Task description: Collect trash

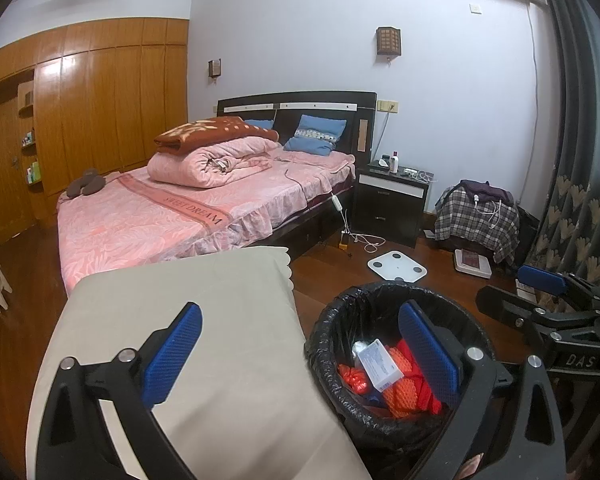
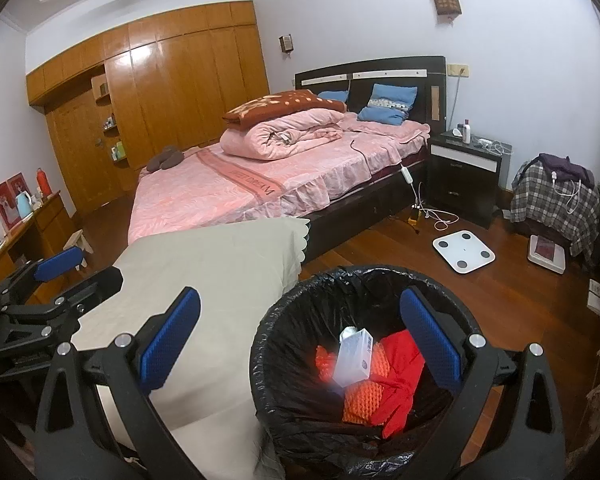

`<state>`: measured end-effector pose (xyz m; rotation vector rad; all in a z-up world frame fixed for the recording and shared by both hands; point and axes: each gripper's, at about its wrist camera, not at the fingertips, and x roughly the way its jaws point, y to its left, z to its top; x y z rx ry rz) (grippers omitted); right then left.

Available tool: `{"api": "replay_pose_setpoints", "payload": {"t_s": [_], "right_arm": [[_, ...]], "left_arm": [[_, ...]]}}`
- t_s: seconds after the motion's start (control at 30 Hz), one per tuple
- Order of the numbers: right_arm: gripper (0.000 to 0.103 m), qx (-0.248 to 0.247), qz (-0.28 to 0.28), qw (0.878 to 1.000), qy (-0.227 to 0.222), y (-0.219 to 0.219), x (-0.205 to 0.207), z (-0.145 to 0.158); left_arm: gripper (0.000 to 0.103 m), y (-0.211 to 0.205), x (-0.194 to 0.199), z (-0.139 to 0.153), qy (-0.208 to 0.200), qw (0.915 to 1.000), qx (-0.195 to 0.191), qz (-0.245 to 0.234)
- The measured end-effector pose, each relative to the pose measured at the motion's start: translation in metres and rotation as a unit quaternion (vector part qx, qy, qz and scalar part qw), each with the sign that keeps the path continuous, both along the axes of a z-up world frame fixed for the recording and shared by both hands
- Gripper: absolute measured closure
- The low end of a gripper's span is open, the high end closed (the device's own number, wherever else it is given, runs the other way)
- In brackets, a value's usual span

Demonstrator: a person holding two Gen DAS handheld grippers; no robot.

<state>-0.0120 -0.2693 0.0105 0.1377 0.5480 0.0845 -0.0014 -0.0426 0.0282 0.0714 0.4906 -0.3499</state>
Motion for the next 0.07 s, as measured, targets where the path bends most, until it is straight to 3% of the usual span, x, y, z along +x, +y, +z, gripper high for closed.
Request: {"api": "replay_pose_setpoints", "payload": {"t_s": [0.07], "right_arm": [[0.006, 0.000, 0.000, 1.000, 0.000, -0.0008, 0.0005, 0.0004]], "left_arm": [[0.006, 0.0002, -0.0006, 0.0001, 0.000, 1.0000, 0.000, 0.000]]}}
